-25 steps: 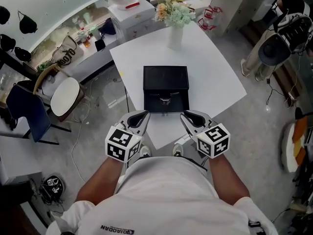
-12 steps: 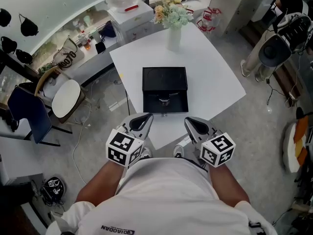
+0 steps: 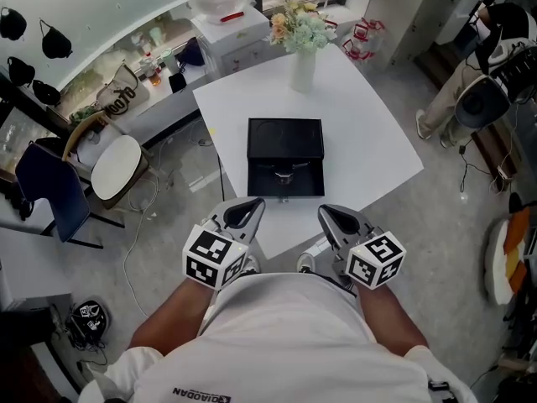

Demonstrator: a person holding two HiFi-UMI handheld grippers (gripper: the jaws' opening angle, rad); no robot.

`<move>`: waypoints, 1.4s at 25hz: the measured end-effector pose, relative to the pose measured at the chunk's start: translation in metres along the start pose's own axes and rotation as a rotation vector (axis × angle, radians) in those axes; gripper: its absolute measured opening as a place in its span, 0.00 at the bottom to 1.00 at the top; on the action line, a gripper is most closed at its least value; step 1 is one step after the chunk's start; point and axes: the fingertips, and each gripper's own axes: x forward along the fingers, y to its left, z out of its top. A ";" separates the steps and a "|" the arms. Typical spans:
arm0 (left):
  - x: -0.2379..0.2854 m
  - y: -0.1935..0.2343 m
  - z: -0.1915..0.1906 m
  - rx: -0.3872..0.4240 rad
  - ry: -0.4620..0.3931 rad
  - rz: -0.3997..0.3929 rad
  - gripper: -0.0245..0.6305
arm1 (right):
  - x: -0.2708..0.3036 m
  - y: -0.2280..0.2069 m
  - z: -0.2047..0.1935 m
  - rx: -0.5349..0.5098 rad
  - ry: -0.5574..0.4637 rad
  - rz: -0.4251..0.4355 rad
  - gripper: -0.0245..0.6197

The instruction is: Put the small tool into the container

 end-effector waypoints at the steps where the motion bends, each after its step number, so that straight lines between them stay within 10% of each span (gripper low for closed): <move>1: 0.000 0.000 0.000 -0.002 -0.002 0.004 0.05 | 0.000 0.001 0.000 -0.010 0.003 0.003 0.05; 35: -0.003 0.005 0.001 -0.018 -0.015 0.021 0.05 | 0.011 0.008 -0.002 -0.047 0.018 0.028 0.05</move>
